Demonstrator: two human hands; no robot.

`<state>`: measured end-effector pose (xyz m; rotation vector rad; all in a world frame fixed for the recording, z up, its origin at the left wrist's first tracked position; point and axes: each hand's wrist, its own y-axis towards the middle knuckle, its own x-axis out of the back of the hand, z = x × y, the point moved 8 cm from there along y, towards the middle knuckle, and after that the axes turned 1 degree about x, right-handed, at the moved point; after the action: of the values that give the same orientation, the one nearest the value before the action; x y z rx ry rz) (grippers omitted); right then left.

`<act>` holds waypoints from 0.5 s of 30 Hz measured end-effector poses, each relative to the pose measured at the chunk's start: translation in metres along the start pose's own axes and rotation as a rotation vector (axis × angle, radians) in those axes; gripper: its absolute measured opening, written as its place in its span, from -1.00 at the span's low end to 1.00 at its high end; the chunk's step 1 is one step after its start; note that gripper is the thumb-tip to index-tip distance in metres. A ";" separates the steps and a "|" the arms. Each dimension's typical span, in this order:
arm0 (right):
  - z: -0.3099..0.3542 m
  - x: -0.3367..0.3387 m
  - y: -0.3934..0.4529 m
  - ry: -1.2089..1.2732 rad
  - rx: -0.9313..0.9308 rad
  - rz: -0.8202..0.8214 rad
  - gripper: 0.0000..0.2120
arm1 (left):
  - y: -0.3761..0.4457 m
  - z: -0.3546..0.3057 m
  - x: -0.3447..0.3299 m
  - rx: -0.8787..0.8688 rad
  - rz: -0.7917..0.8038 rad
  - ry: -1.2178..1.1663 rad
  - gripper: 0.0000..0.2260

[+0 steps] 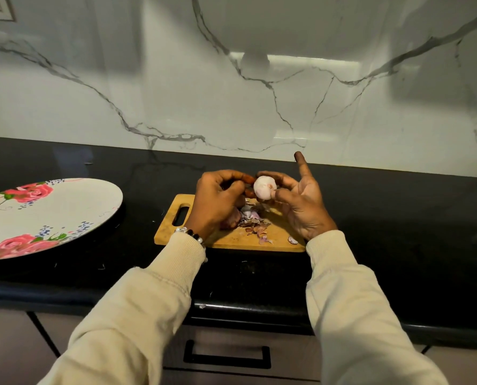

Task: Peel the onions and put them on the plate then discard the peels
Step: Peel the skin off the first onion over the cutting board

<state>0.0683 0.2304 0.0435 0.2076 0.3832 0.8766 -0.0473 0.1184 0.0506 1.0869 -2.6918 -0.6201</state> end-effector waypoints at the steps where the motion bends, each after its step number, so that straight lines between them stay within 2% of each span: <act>1: 0.001 0.000 0.000 0.001 0.003 -0.006 -0.03 | 0.000 -0.002 -0.001 -0.008 0.011 0.021 -0.84; 3: 0.002 0.000 -0.001 0.001 0.000 -0.007 0.03 | -0.001 -0.006 -0.003 -0.035 0.038 0.083 -0.90; 6: 0.002 -0.002 -0.002 -0.032 -0.013 0.010 0.13 | -0.001 -0.005 -0.005 -0.046 0.065 0.142 -0.84; 15: 0.000 -0.002 -0.001 -0.093 0.002 0.034 0.04 | 0.000 -0.008 0.001 -0.082 0.021 0.179 -0.84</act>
<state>0.0682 0.2283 0.0440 0.2565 0.2953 0.8963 -0.0453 0.1153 0.0572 1.0396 -2.5003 -0.5934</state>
